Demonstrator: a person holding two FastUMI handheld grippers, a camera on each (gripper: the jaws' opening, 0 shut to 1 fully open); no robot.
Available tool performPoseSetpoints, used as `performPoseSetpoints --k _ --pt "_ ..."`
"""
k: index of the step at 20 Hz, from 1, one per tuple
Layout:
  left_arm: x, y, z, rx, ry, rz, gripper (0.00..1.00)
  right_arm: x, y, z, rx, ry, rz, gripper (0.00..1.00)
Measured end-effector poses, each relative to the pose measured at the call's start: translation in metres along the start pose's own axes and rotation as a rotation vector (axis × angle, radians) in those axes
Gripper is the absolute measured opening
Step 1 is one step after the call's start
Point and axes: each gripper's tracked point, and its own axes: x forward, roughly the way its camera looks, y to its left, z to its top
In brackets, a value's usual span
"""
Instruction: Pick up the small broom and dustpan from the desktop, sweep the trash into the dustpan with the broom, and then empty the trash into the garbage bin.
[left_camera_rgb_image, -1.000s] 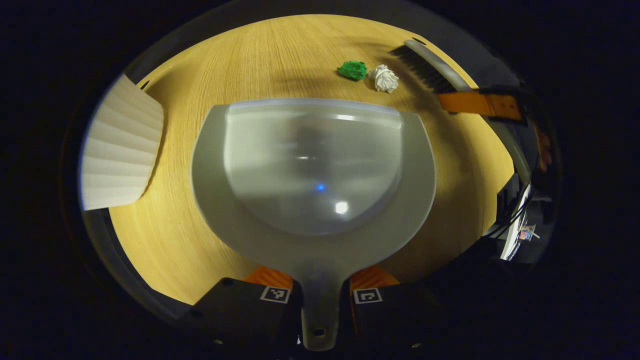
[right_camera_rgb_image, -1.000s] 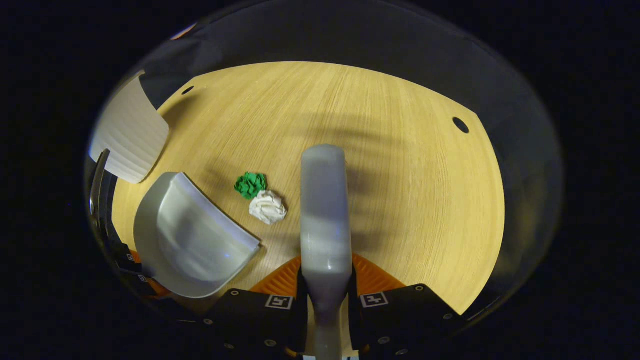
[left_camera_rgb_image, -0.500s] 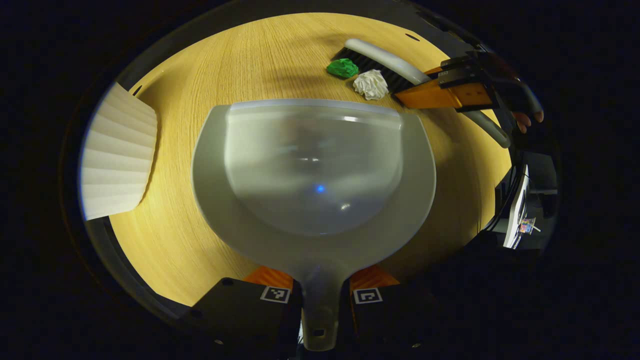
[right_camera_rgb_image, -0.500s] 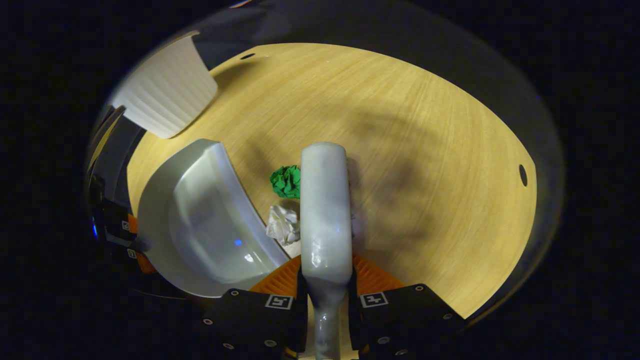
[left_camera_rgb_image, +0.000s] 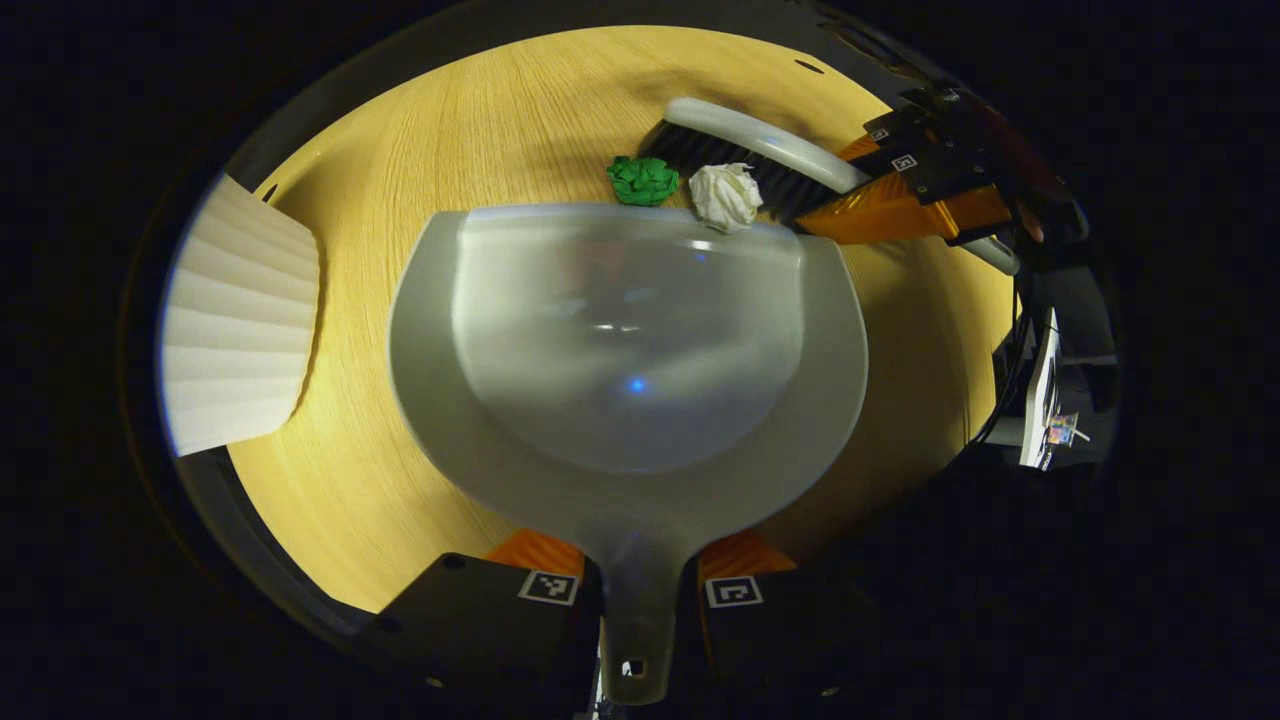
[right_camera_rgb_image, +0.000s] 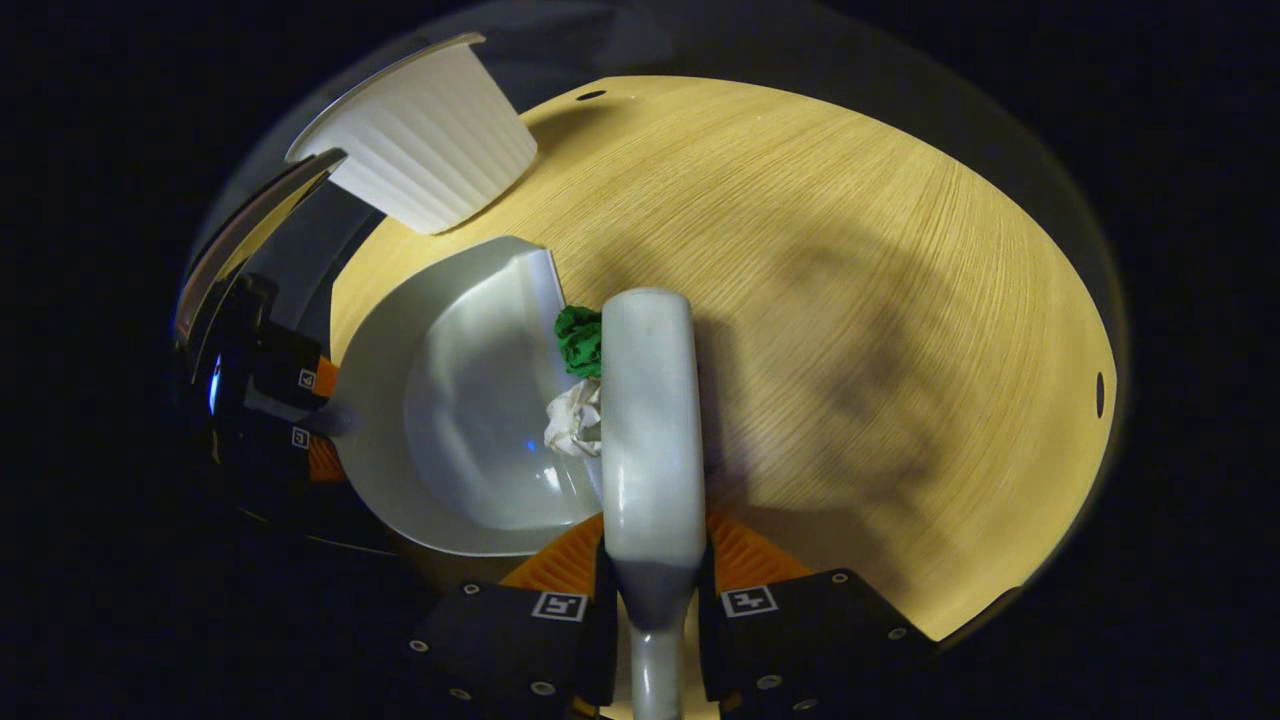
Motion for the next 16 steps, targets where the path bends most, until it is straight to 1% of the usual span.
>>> performPoseSetpoints --k 2,5,8,10,11,12,13,14,16 --pt "-0.004 0.002 0.003 0.005 0.004 0.0 0.31 0.0 0.003 0.0 -0.035 0.0 0.013 0.34" --pt "-0.007 0.004 0.01 0.015 -0.003 -0.008 0.31 0.001 0.006 0.0 -0.048 0.009 0.059 0.34" --pt "-0.015 0.008 0.015 0.008 -0.026 -0.005 0.31 0.007 0.008 0.006 -0.044 0.018 0.06 0.34" --pt "-0.018 0.008 0.014 -0.018 -0.038 -0.005 0.31 0.003 0.018 0.003 -0.139 0.039 0.065 0.34" --pt "-0.019 0.007 0.015 -0.027 -0.046 -0.009 0.31 0.006 0.021 0.002 -0.175 0.049 0.058 0.34" --pt "-0.02 0.008 0.013 -0.041 -0.056 -0.01 0.32 0.009 0.015 0.007 -0.189 0.05 0.034 0.34" --pt "-0.016 0.007 0.01 -0.056 -0.06 -0.013 0.32 0.009 0.013 0.006 -0.174 0.045 0.011 0.34" --pt "-0.015 0.006 0.009 -0.072 -0.065 -0.02 0.32 0.009 0.006 0.011 -0.147 0.031 -0.019 0.35" --pt "-0.016 0.005 0.01 -0.099 -0.08 -0.025 0.31 0.004 -0.007 0.018 -0.052 -0.013 -0.058 0.35"
